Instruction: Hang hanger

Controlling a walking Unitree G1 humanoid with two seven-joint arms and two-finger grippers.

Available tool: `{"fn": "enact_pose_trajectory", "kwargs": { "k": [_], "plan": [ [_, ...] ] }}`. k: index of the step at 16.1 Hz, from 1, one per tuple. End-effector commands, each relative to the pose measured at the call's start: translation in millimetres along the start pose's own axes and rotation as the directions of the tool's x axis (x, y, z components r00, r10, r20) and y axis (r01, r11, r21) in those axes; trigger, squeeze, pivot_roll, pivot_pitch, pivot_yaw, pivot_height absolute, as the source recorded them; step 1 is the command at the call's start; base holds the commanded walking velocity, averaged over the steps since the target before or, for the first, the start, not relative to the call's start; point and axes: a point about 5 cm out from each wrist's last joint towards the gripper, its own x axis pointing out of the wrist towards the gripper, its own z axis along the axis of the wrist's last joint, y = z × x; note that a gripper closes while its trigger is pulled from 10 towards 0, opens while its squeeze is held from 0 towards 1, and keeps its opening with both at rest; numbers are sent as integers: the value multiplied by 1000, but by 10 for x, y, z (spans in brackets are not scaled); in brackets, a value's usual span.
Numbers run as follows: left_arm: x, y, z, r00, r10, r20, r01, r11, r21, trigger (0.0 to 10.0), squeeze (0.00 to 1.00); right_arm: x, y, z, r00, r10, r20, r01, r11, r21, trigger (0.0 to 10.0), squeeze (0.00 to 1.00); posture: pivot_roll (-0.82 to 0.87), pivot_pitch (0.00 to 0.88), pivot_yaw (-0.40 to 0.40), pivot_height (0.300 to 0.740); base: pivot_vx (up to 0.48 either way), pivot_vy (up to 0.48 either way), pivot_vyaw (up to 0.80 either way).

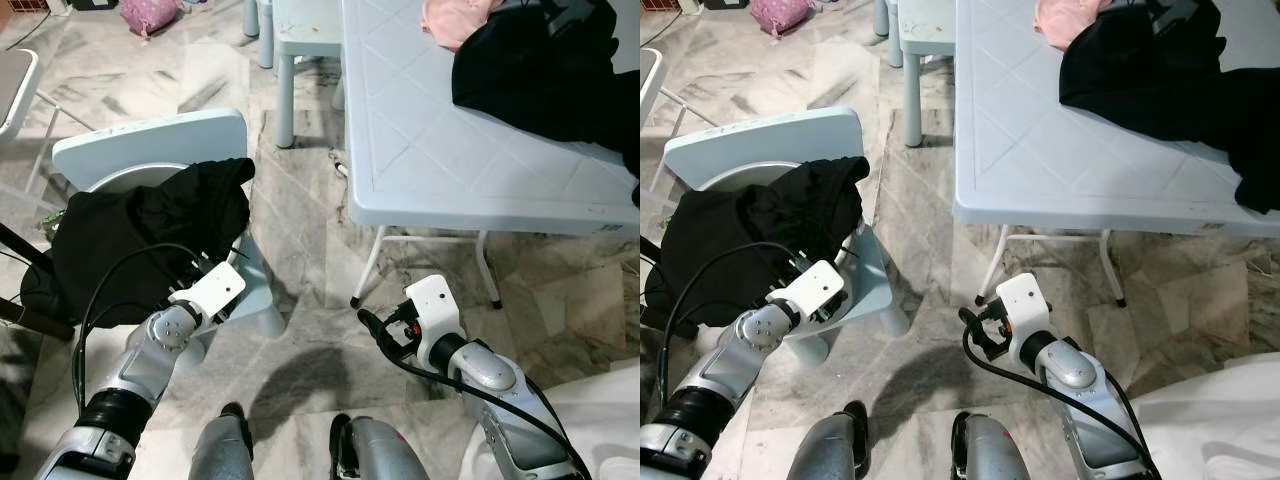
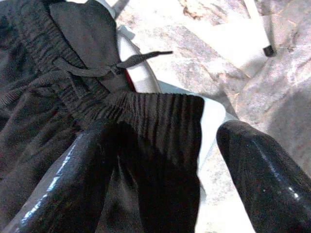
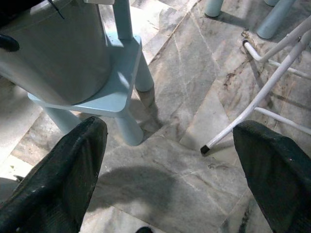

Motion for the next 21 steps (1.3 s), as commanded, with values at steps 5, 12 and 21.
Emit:
{"fn": "enact_pose_trajectory", "kwargs": {
  "k": [5,12,21],
  "plan": [
    [38,-10,-10,1000,8,-6,-8,1000,5,0,0,-17,0,-33,1000,2,-16,-2,1000,-4,10000,0,-43,247,-71,740,0,0,0],
    [51,-12,-24,1000,8,-7,-8,1000,2,0,0,18,-7,-28,1000,8,-16,-8,1000,-9,10000,0,-35,236,-75,740,0,0,0],
    [39,84,-22,994,108,-3,-108,992,-66,0,0,74,-27,-9,1000,7,-6,-7,1000,-6,10000,0,-29,202,-72,740,0,0,0]
  ]
}}
